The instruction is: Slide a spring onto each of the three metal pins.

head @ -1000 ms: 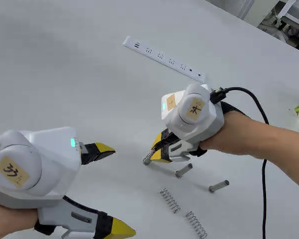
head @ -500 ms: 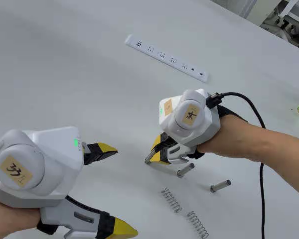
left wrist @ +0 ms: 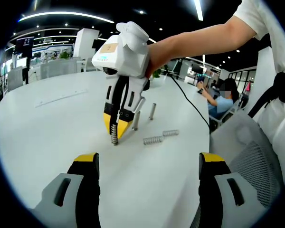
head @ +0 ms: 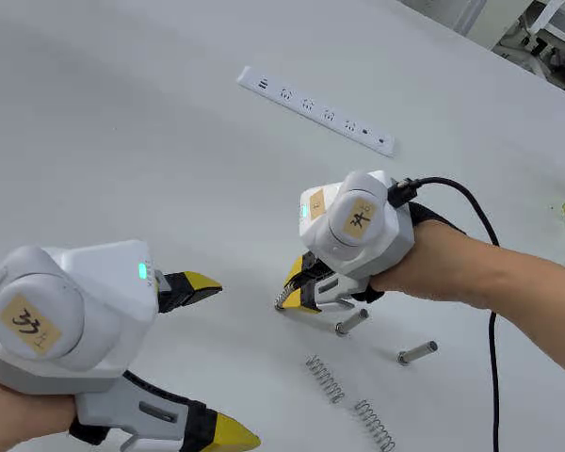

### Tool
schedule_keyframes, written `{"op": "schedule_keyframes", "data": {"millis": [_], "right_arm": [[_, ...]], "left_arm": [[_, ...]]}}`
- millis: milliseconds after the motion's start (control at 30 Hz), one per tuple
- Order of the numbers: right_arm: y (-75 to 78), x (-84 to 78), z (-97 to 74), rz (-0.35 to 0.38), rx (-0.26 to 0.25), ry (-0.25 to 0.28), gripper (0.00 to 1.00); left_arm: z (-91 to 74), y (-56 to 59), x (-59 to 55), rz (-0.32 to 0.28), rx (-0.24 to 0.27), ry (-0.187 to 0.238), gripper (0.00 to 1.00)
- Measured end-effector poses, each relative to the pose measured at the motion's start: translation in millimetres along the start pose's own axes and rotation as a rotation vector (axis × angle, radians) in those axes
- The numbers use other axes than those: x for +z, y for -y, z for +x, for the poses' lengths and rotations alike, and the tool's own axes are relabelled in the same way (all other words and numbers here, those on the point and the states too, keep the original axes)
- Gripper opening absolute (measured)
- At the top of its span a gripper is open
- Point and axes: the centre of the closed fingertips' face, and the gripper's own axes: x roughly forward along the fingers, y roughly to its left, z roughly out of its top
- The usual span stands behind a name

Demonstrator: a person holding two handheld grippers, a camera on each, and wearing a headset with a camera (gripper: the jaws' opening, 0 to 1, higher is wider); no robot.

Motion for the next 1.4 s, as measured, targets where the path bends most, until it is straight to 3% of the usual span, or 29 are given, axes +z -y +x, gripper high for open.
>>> {"op": "schedule_keyframes", "data": {"millis": [633,1033,1400], "right_arm": [[-2.4,4.6,-15.4,0.039,-0.026,0.053,0.20],[-9.9,13.4,-46.0,0.082,-0.084,0.151,0.32],[-23.3,9.0,-75.9,0.157,-0.146,0.264,0.48]], "left_arm": [[-1.4,5.5,1.5,0.021,-0.010,-0.017,0.85],[-3.5,9.8,0.3,0.043,-0.016,-0.046,0.85],[-5.8,12.3,3.0,0.070,-0.022,-0.066,0.85]]}}
